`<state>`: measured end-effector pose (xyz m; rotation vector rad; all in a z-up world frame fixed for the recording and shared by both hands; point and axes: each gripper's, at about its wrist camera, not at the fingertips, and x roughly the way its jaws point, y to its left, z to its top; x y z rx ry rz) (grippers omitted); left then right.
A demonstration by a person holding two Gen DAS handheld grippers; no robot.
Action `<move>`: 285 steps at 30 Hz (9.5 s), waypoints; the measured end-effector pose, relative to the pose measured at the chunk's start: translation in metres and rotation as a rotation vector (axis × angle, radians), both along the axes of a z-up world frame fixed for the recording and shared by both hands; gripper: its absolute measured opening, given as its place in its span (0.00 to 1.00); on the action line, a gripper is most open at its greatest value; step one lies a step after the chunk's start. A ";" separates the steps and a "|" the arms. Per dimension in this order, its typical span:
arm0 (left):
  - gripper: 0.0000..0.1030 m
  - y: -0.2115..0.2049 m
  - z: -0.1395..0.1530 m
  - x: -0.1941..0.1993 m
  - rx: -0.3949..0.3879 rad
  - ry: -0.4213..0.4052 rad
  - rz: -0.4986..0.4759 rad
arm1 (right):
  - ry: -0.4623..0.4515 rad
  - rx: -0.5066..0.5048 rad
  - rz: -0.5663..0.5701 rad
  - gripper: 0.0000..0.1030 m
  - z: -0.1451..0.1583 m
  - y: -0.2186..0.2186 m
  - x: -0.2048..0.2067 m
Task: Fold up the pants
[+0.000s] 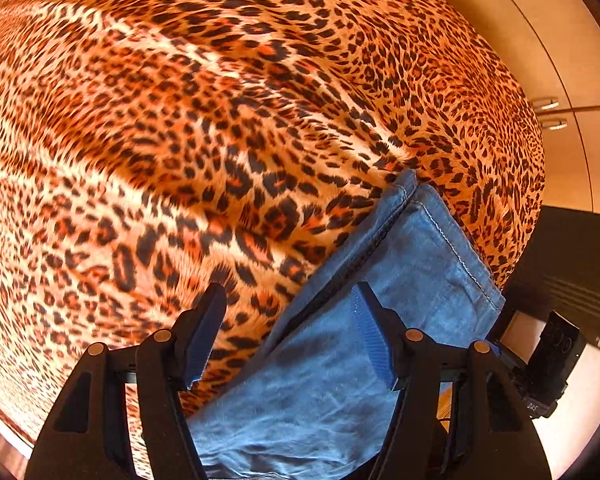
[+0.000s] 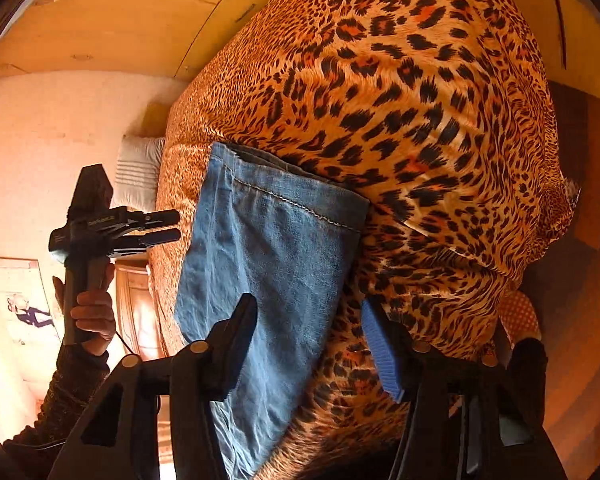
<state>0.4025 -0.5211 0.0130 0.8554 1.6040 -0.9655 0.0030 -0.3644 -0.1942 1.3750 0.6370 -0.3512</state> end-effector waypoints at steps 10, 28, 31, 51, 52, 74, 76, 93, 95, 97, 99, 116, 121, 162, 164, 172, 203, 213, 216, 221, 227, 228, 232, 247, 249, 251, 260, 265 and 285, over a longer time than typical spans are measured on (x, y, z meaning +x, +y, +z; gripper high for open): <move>0.70 -0.067 -0.032 -0.033 0.031 0.045 -0.258 | -0.046 -0.004 -0.054 0.63 0.002 -0.003 0.038; 0.79 -0.116 -0.038 -0.145 -0.055 0.025 -0.632 | -0.287 0.191 -0.169 0.62 -0.032 -0.027 0.035; 0.69 -0.115 -0.048 -0.152 -0.084 -0.027 -0.646 | -0.317 0.211 -0.178 0.61 -0.034 -0.028 0.031; 0.08 -0.052 0.024 -0.126 -0.246 0.020 -0.365 | -0.217 -0.036 0.043 0.16 0.029 -0.036 0.082; 0.08 -0.046 0.028 -0.123 -0.251 0.019 -0.357 | -0.212 -0.058 0.064 0.16 0.036 -0.034 0.086; 0.68 -0.098 -0.009 -0.108 -0.127 -0.003 -0.559 | -0.075 0.079 -0.036 0.30 -0.032 -0.056 0.089; 0.72 -0.104 -0.018 -0.120 -0.115 0.020 -0.564 | -0.079 0.085 -0.033 0.30 -0.033 -0.059 0.088; 0.56 -0.109 -0.035 -0.160 -0.195 -0.072 -0.668 | -0.131 0.091 -0.059 0.32 -0.042 -0.076 0.093; 0.25 -0.109 -0.029 -0.149 -0.195 -0.040 -0.616 | -0.131 0.075 -0.059 0.32 -0.043 -0.072 0.092; 0.16 -0.107 -0.025 -0.139 -0.195 -0.016 -0.556 | -0.119 0.052 -0.052 0.32 -0.041 -0.069 0.094; 0.13 -0.106 -0.023 -0.138 -0.199 -0.014 -0.518 | -0.082 0.018 -0.038 0.28 -0.036 -0.067 0.100; 0.10 -0.020 0.062 -0.096 -0.389 0.068 -0.246 | -0.200 -0.127 0.241 0.17 0.045 -0.024 0.135; 0.10 0.016 0.072 -0.079 -0.423 0.079 -0.126 | -0.206 -0.151 0.383 0.17 0.063 0.008 0.157; 0.46 0.311 -0.008 -0.235 -0.196 0.062 1.401 | -0.025 -0.523 1.744 0.66 0.069 0.119 0.444; 0.46 0.314 -0.015 -0.237 -0.186 0.068 1.462 | -0.027 -0.569 1.826 0.66 0.061 0.140 0.449; 0.45 0.314 -0.022 -0.239 -0.189 -0.005 1.689 | -0.063 -0.933 2.153 0.34 0.027 0.210 0.427; 0.42 0.324 -0.017 -0.257 -0.200 -0.060 1.788 | -0.152 -0.939 2.359 0.53 0.029 0.248 0.433; 0.11 0.323 0.004 -0.269 -0.346 -0.033 1.904 | -0.315 -1.026 2.378 0.12 0.083 0.253 0.405; 0.11 0.332 0.012 -0.283 -0.333 -0.072 1.959 | -0.396 -0.953 2.398 0.12 0.099 0.272 0.393; 0.11 0.359 -0.012 -0.292 -0.210 -0.055 2.070 | -0.344 -0.965 2.360 0.12 0.055 0.312 0.406; 0.12 0.358 0.001 -0.291 -0.228 -0.042 2.046 | -0.188 -0.892 2.255 0.31 0.037 0.304 0.439; 0.13 0.356 0.009 -0.294 -0.232 -0.055 2.038 | -0.203 -0.846 2.231 0.33 0.051 0.295 0.445; 0.17 0.343 0.035 -0.307 -0.222 -0.124 1.966 | -0.296 -0.769 2.196 0.48 0.098 0.248 0.445; 0.19 0.299 -0.009 -0.263 -0.201 0.033 1.818 | -0.222 -0.775 2.047 0.35 0.060 0.182 0.425; 0.27 0.302 -0.009 -0.261 -0.181 0.027 1.828 | -0.287 -0.678 2.035 0.35 0.078 0.186 0.425; 0.28 0.307 -0.014 -0.260 -0.176 0.045 1.844 | -0.308 -0.589 2.045 0.35 0.082 0.195 0.422; 0.28 0.326 -0.017 -0.272 -0.253 0.104 1.884 | -0.102 -0.637 2.027 0.35 0.022 0.209 0.422; 0.28 0.363 -0.005 -0.294 -0.336 0.092 1.918 | -0.095 -0.598 2.024 0.48 0.046 0.219 0.430; 0.60 0.579 -0.042 -0.319 -0.747 0.207 2.358 | 0.046 -0.589 2.120 0.61 0.034 0.417 0.467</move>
